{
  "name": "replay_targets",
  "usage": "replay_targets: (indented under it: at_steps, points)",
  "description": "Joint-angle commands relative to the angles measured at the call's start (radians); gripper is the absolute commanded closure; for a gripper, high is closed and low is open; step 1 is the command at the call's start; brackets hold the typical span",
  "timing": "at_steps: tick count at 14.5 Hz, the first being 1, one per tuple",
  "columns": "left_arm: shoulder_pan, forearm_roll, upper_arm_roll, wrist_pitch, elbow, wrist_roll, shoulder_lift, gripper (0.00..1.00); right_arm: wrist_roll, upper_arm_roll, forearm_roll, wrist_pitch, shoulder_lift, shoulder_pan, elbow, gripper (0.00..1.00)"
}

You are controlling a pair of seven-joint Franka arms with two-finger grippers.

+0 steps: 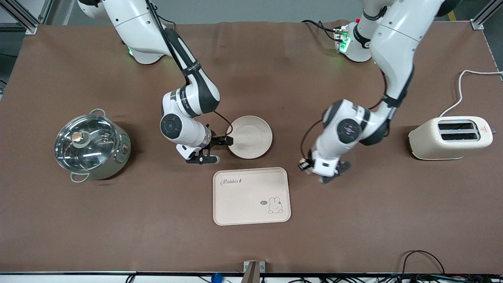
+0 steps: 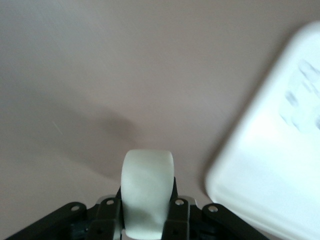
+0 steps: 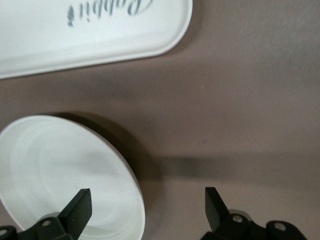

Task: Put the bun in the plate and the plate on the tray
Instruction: 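Carry the bun onto the plate while the right gripper reaches the plate rim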

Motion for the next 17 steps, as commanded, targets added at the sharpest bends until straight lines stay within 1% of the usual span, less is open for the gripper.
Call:
replay_targets:
  at_steps: [1,2,3,4,5,6,7,8,9,10,11,13,14,15,17]
  points:
    - [-0.112,0.001,0.008,-0.019,0.018,-0.153,-0.003,0.69,0.019,-0.01,0.025,0.091,-0.071,0.056,-0.134,0.0]
    - [-0.149,0.001,0.007,-0.018,0.023,-0.197,0.003,0.69,0.021,-0.01,0.025,0.105,-0.071,0.067,-0.144,0.0]
    - [-0.187,-0.001,0.007,-0.013,0.04,-0.243,0.022,0.68,0.034,-0.01,0.025,0.107,-0.071,0.071,-0.147,0.04]
    - [-0.219,0.001,0.008,-0.012,0.056,-0.279,0.042,0.67,0.042,-0.01,0.025,0.107,-0.071,0.071,-0.15,0.09]
    - [-0.247,0.001,0.008,-0.009,0.069,-0.309,0.065,0.65,0.042,-0.01,0.025,0.105,-0.071,0.073,-0.151,0.15]
    - [-0.27,0.001,0.008,-0.004,0.083,-0.33,0.085,0.61,0.042,-0.01,0.025,0.105,-0.071,0.071,-0.151,0.19]
    - [-0.284,0.002,0.01,0.004,0.084,-0.347,0.093,0.56,0.042,-0.01,0.025,0.107,-0.071,0.073,-0.151,0.26]
    - [-0.287,0.004,0.01,0.008,0.084,-0.356,0.099,0.5,0.042,-0.01,0.026,0.11,-0.068,0.073,-0.151,0.3]
    - [-0.286,0.004,0.01,0.008,0.084,-0.356,0.098,0.39,0.042,-0.01,0.029,0.119,-0.068,0.076,-0.15,0.3]
    - [-0.286,0.004,0.01,0.008,0.084,-0.356,0.096,0.19,0.042,-0.009,0.042,0.125,-0.067,0.076,-0.15,0.31]
    - [-0.283,0.004,0.015,0.008,0.086,-0.355,0.089,0.01,0.042,-0.01,0.051,0.128,-0.065,0.077,-0.148,0.35]
    - [-0.267,0.02,0.022,-0.01,0.095,-0.346,0.052,0.0,0.042,-0.009,0.052,0.143,-0.064,0.087,-0.148,0.42]
    - [-0.247,0.051,0.033,-0.044,0.103,-0.343,0.02,0.0,0.042,-0.01,0.054,0.145,-0.064,0.087,-0.148,0.44]
    - [-0.217,0.095,0.039,-0.103,0.136,-0.337,-0.014,0.0,0.042,-0.009,0.054,0.15,-0.064,0.087,-0.147,0.46]
    - [-0.154,0.155,0.038,-0.25,0.229,-0.25,-0.048,0.0,0.042,-0.009,0.056,0.154,-0.062,0.088,-0.145,0.51]
